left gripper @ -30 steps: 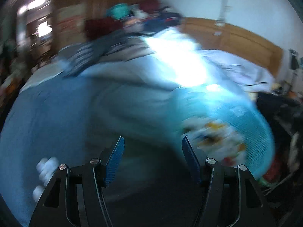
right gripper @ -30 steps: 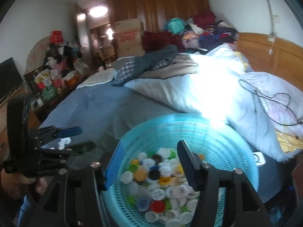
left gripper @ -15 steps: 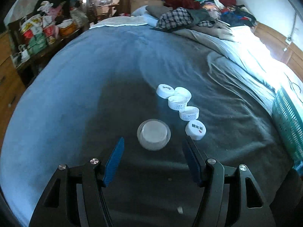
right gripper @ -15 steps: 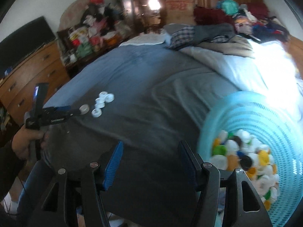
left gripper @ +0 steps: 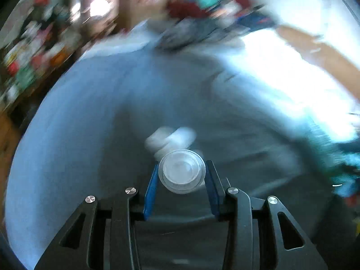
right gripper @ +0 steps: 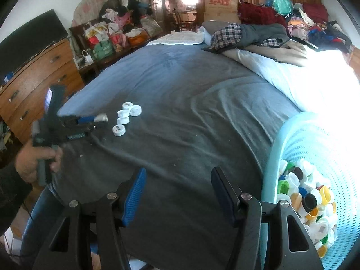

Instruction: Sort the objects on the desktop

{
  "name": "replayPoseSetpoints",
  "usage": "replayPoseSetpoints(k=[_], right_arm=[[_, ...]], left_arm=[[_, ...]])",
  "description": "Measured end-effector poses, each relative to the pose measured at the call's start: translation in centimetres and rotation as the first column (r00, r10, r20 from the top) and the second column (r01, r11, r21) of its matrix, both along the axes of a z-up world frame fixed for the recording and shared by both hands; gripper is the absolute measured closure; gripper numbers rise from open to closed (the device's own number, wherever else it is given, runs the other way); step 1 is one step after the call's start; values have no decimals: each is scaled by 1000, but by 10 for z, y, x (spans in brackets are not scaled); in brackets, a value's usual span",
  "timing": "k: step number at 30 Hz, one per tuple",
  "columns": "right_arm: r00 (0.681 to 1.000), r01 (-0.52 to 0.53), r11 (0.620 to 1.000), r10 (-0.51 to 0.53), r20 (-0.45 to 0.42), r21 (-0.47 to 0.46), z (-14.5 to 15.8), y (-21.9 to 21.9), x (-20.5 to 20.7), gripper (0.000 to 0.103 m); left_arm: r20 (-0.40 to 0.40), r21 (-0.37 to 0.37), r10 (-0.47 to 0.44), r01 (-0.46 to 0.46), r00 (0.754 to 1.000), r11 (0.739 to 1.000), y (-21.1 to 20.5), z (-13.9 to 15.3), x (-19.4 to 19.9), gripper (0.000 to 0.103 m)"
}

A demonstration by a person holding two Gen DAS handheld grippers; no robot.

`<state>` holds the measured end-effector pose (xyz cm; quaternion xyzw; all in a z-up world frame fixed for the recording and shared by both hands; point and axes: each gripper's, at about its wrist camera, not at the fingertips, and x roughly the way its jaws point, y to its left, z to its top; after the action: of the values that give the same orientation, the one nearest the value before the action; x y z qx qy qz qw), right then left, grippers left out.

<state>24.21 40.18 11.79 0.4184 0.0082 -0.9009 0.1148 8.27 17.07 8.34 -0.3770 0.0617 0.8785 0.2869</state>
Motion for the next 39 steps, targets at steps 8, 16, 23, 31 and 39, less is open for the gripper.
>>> replayPoseSetpoints(k=[8,16,23,31,39], right_arm=[[999,-33,999,33,-8,-27,-3,-13,2,41],[998,-55,997,56,19,-50,-14,-23,-4,41],[996,-80,995,83,41,-57,-23,-35,-5,41],[994,-88,995,90,64,-41,-31,-38,-5,41],[991,-104,994,107,84,-36,-38,-45,-5,42]], left_arm=[[77,-215,53,-35,996,976,4,-38,3,69],[251,-113,-95,127,963,985,13,-24,7,69],[407,431,-275,83,871,898,-22,-27,-6,69],[367,860,-443,-117,818,497,-47,-50,-20,69],[344,929,-481,-217,806,300,-43,-73,-25,68]])
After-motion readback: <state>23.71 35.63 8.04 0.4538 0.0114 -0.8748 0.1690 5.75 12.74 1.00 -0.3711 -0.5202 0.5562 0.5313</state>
